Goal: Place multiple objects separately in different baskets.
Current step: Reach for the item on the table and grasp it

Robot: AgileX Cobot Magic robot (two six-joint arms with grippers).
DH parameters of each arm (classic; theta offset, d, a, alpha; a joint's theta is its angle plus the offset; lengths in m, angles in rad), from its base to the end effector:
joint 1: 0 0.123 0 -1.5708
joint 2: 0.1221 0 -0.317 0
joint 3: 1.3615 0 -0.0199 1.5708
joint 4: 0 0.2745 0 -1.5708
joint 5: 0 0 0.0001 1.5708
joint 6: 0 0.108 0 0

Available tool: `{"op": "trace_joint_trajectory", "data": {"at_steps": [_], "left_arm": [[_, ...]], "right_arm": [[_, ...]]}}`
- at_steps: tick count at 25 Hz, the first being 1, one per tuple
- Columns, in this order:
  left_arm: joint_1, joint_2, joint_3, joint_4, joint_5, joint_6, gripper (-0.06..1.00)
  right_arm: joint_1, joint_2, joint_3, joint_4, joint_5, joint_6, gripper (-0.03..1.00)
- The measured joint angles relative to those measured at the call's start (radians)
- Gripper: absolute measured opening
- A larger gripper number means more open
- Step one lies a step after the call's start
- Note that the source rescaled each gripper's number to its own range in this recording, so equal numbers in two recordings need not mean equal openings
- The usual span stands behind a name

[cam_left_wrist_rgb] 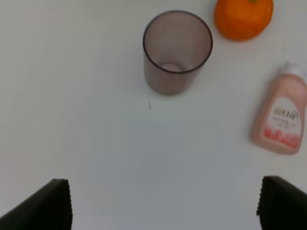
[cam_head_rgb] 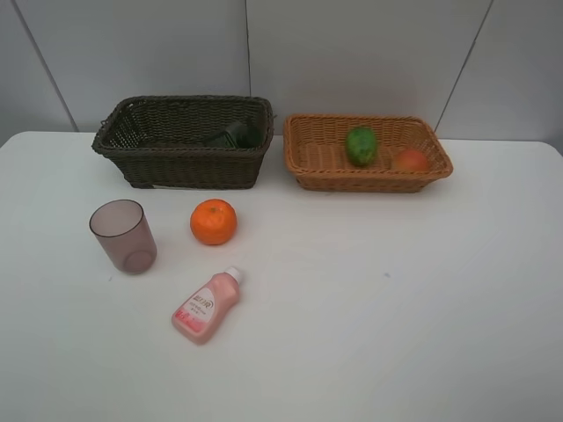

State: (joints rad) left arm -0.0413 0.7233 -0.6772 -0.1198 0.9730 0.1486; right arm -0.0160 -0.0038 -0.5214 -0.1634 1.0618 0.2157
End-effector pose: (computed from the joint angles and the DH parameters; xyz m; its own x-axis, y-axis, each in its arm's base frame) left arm 0.1269 -0.0159 0.3052 -0.7893 0.1132 -0.6034 0.1646 0.9859 -0.0304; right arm -0.0053 -0.0153 0.2885 -0.4058 0.1403 -0.9031 0.2008 0.9777 0.0616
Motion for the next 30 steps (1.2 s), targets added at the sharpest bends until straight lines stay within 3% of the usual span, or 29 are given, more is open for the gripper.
{"op": "trace_joint_trajectory", "data": {"at_steps": [3, 6, 14, 21, 30], "left_arm": [[-0.034, 0.195, -0.060, -0.033, -0.002, 0.038, 1.00], [-0.138, 0.376, -0.108, -0.020, -0.019, 0.047, 1.00], [-0.374, 0.705, -0.260, 0.183, -0.030, 0.049, 1.00], [-0.405, 0.861, -0.292, 0.265, -0.064, 0.098, 1.00], [-0.425, 0.930, -0.294, 0.275, -0.192, 0.112, 1.00]], "right_arm": [[0.000, 0.000, 0.000, 0.000, 0.000, 0.000, 0.88], [0.000, 0.000, 0.000, 0.000, 0.000, 0.000, 0.88], [0.000, 0.000, 0.000, 0.001, 0.000, 0.000, 0.88], [0.000, 0.000, 0.000, 0.001, 0.000, 0.000, 0.88], [0.000, 0.000, 0.000, 0.001, 0.000, 0.000, 0.88]]}}
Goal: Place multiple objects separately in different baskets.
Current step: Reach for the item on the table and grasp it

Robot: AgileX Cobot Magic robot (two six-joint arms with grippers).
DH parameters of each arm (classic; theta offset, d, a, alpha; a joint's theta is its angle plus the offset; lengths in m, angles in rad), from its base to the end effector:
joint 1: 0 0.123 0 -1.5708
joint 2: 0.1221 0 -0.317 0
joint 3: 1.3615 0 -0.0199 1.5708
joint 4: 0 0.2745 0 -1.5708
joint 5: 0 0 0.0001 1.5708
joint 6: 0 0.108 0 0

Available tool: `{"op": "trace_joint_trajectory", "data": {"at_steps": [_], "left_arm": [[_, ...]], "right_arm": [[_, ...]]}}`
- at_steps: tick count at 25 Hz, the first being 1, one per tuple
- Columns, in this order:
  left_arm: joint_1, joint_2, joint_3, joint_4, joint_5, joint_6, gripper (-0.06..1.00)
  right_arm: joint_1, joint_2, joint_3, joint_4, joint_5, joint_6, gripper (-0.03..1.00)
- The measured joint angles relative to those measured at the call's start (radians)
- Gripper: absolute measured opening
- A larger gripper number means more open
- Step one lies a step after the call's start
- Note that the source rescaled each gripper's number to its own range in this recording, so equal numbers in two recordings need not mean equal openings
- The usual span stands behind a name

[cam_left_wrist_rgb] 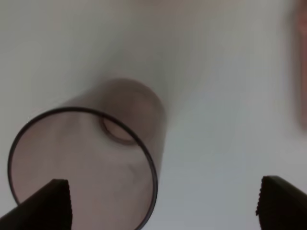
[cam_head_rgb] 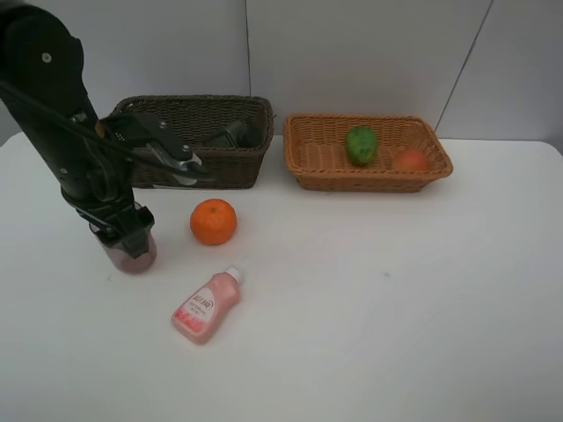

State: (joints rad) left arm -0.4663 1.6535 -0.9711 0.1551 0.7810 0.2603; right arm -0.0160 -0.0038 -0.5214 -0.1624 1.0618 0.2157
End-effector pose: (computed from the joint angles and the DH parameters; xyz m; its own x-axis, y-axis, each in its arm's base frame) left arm 0.2949 -0.1353 0.1907 -0.6608 0.7360 -0.1471 0.7157 0.6770 0.1715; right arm -0.0053 -0.0152 0.2885 -0.4059 0.1408 -0.9030 0.2002 0.9778 0.0624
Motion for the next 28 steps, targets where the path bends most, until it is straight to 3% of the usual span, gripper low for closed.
{"op": "trace_joint_trajectory", "data": {"at_steps": [21, 28], "left_arm": [[-0.003, 0.133, 0.000, 0.000, -0.181, 0.004, 1.00], [-0.003, 0.173, -0.001, -0.004, -0.184, 0.004, 1.00]], "right_arm": [[0.000, 0.000, 0.000, -0.001, 0.000, 0.000, 0.88], [0.000, 0.000, 0.000, -0.001, 0.000, 0.000, 0.88]]}}
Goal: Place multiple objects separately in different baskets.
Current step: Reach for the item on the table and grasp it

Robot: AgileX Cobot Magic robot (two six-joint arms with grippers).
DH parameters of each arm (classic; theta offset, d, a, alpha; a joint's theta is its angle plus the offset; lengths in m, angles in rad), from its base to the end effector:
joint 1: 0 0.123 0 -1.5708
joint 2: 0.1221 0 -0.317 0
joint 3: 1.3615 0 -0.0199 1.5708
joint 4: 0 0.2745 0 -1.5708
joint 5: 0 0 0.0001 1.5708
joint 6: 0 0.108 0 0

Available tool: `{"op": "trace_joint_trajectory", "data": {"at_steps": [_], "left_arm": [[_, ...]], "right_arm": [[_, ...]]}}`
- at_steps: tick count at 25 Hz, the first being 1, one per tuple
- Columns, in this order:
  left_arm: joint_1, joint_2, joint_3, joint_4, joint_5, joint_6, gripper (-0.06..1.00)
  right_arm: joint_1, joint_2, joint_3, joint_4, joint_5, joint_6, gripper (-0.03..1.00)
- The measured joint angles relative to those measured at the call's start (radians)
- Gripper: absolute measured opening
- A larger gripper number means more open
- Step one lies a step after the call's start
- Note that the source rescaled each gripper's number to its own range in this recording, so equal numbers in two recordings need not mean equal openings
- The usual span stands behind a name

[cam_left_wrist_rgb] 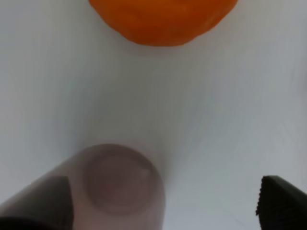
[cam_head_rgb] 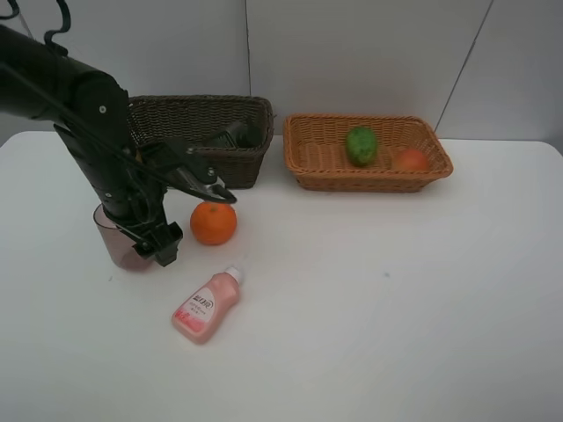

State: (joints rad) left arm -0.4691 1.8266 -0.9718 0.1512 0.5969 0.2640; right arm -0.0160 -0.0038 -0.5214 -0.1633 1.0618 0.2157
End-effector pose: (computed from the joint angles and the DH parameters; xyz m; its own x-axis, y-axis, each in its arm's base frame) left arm 0.3171 -0.1504 0.1361 -0.6418 0.7493 -0.1629 0.7331 0.6619 0.1563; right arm -0.0053 -0.0153 0.2885 -0.4058 0.1403 -0.9031 0.2007 0.9777 0.0617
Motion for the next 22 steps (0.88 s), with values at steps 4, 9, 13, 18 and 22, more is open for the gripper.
{"op": "trace_joint_trajectory", "data": {"at_steps": [4, 9, 13, 18, 22], "left_arm": [[0.000, 0.034, 0.000, 0.000, -0.002, 0.000, 1.00], [0.000, 0.041, 0.000, 0.000, -0.009, 0.000, 0.92], [0.000, 0.042, 0.000, 0.000, -0.010, 0.000, 0.50], [0.000, 0.042, 0.000, -0.009, -0.014, -0.003, 0.00], [0.000, 0.042, 0.000, -0.019, -0.014, -0.004, 0.00]], "right_arm": [[0.000, 0.000, 0.000, 0.000, 0.000, 0.000, 0.88], [0.000, 0.000, 0.000, 0.000, 0.000, 0.000, 0.88], [0.000, 0.000, 0.000, 0.001, 0.000, 0.000, 0.88], [0.000, 0.000, 0.000, 0.001, 0.000, 0.000, 0.88], [0.000, 0.000, 0.000, 0.000, 0.000, 0.000, 0.88]]}}
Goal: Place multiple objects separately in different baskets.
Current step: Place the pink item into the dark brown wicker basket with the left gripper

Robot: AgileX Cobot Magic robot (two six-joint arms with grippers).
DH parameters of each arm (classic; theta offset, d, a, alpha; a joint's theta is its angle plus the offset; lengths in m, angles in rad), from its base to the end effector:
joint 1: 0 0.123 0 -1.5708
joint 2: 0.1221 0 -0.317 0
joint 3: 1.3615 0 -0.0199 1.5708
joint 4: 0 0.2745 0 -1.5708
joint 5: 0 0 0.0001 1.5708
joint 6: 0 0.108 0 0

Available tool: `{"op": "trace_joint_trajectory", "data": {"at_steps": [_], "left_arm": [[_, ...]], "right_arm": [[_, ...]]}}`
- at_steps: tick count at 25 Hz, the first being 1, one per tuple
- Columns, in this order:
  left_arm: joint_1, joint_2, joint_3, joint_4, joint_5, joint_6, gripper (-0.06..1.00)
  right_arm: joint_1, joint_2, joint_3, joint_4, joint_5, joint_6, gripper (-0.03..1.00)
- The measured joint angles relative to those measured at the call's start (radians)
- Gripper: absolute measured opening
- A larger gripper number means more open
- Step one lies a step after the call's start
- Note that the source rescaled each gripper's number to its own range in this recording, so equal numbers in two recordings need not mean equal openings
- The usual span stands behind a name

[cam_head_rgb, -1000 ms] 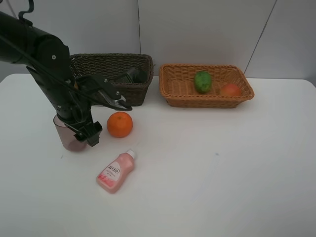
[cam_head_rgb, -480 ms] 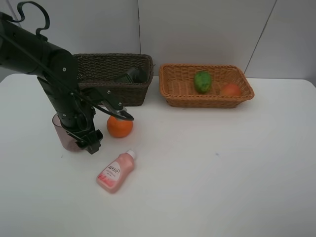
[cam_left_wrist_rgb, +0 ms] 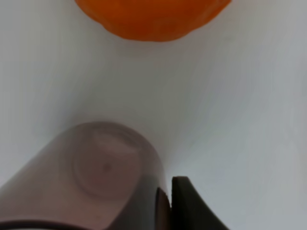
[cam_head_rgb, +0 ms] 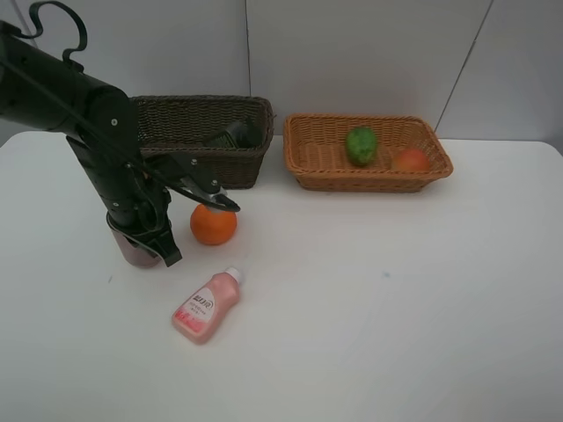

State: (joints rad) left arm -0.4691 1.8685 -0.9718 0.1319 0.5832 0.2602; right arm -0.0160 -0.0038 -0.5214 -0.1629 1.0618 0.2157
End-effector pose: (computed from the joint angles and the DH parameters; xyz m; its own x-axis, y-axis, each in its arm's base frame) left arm 0.3179 -0.1523 0.1215 -0.6587 0.7387 -0.1430 0.7270 0.6738 0.1320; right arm -0.0053 -0.0152 0.2885 -0.4058 0.1405 -0.9031 0.2005 0.9777 0.0620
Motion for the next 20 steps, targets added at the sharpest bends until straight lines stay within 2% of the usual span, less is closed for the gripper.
{"op": "trace_joint_trajectory", "data": {"at_steps": [14, 17, 20], "left_arm": [[0.000, -0.002, -0.007, -0.008, 0.011, -0.013, 0.00], [0.000, -0.010, -0.044, -0.006, 0.078, -0.056, 0.00], [0.000, -0.040, -0.114, 0.025, 0.143, -0.161, 0.00]], "right_arm": [[0.000, 0.000, 0.000, 0.000, 0.000, 0.000, 0.88], [0.000, 0.000, 0.000, 0.000, 0.000, 0.000, 0.88], [0.000, 0.000, 0.000, 0.000, 0.000, 0.000, 0.88]]}}
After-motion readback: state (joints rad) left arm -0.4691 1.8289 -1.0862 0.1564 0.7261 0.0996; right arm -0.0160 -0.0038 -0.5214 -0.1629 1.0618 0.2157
